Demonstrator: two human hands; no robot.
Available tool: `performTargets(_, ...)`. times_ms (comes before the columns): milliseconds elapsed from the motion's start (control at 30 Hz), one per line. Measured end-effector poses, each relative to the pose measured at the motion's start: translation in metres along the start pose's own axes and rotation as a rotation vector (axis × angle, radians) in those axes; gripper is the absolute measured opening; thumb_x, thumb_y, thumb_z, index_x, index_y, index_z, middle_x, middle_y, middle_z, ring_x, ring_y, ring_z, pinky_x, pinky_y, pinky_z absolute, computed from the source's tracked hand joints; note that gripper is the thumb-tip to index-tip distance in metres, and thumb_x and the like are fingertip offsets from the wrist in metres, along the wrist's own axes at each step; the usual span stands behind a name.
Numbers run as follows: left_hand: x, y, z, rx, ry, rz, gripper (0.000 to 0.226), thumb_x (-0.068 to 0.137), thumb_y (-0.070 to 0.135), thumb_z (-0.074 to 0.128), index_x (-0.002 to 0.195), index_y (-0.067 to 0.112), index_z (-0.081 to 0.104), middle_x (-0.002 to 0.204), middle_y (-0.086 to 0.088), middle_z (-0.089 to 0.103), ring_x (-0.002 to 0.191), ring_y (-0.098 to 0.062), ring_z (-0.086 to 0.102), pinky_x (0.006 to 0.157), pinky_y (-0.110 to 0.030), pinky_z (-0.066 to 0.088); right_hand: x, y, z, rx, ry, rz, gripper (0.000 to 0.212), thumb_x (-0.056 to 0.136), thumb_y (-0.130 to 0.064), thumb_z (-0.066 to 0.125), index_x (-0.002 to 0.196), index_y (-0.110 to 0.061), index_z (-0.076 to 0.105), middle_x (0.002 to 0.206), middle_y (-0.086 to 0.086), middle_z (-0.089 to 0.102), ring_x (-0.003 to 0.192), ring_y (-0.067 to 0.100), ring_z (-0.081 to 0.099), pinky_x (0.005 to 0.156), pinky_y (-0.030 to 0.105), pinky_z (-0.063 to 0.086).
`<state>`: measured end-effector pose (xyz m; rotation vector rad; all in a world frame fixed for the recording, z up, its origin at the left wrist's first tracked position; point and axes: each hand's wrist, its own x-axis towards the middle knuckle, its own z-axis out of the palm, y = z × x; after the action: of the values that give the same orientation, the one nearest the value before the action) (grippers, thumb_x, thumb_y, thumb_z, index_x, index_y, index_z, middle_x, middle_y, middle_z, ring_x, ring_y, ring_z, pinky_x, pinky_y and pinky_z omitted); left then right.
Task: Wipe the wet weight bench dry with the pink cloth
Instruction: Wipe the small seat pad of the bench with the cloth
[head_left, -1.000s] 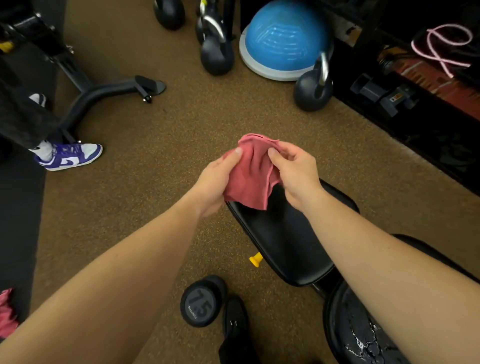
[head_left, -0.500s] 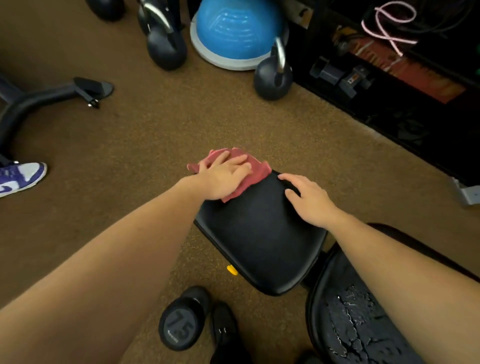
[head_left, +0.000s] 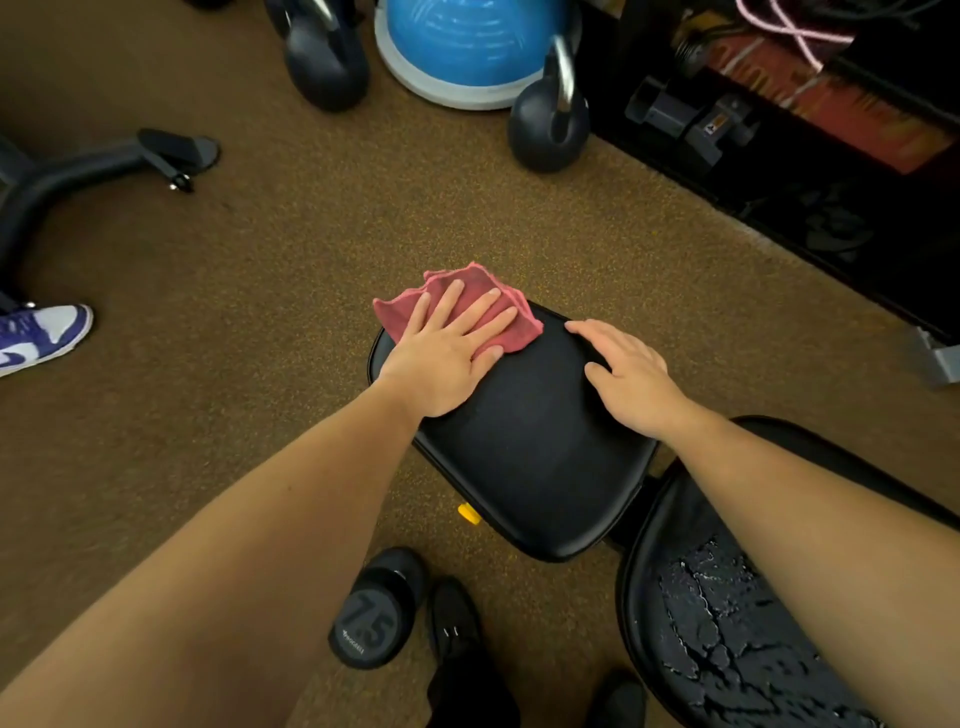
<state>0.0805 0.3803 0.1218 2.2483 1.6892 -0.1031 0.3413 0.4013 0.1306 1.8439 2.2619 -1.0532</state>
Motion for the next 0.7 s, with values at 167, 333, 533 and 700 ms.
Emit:
performTargets(167, -0.033, -0.005, 0.007, -0.199, 0.033, -0.105, 0.051, 0.108, 0.043, 0.017, 0.159, 0.037, 0.011, 0.165, 0.020, -0.001, 0.152, -0.012, -0.016, 0.121, -0.037, -0.014, -0.008, 0.000, -0.003, -0.073, -0.046, 0.008, 0.052, 0.108, -0.031, 0.032, 0.156, -0.048, 0.019, 0.168, -0.011, 0.012, 0.155, 0.015, 0.004, 0.124, 0.041, 0.001)
performTargets(333, -0.068, 0.006, 0.018, -0.279, 0.075, -0.183, 0.049, 0.109, 0.039, 0.019, 0.158, 0.037, 0.017, 0.165, 0.019, 0.001, 0.150, -0.008, -0.016, 0.121, -0.034, -0.015, -0.023, 0.003, -0.004, -0.132, -0.075, -0.013, 0.051, 0.110, -0.037, 0.026, 0.157, -0.047, 0.012, 0.169, -0.012, 0.001, 0.156, 0.015, -0.004, 0.125, 0.044, -0.001)
performTargets(533, -0.114, 0.035, 0.033, -0.386, 0.084, -0.220, 0.047, 0.109, 0.037, 0.021, 0.157, 0.037, 0.022, 0.162, 0.022, 0.002, 0.149, -0.006, -0.017, 0.120, -0.030, -0.015, -0.041, 0.009, -0.006, -0.075, -0.086, -0.030, 0.051, 0.110, -0.031, 0.025, 0.158, -0.045, 0.015, 0.169, -0.012, -0.004, 0.155, 0.012, -0.012, 0.125, 0.046, -0.004)
performTargets(700, -0.140, 0.068, 0.042, -0.475, 0.039, -0.226, 0.047, 0.110, 0.037, 0.020, 0.157, 0.036, 0.020, 0.163, 0.021, 0.003, 0.150, -0.007, -0.018, 0.124, -0.036, -0.009, -0.050, 0.008, -0.007, -0.028, -0.110, -0.026, 0.049, 0.110, -0.028, 0.024, 0.157, -0.041, 0.023, 0.169, -0.011, -0.002, 0.155, 0.013, -0.012, 0.124, 0.049, -0.005)
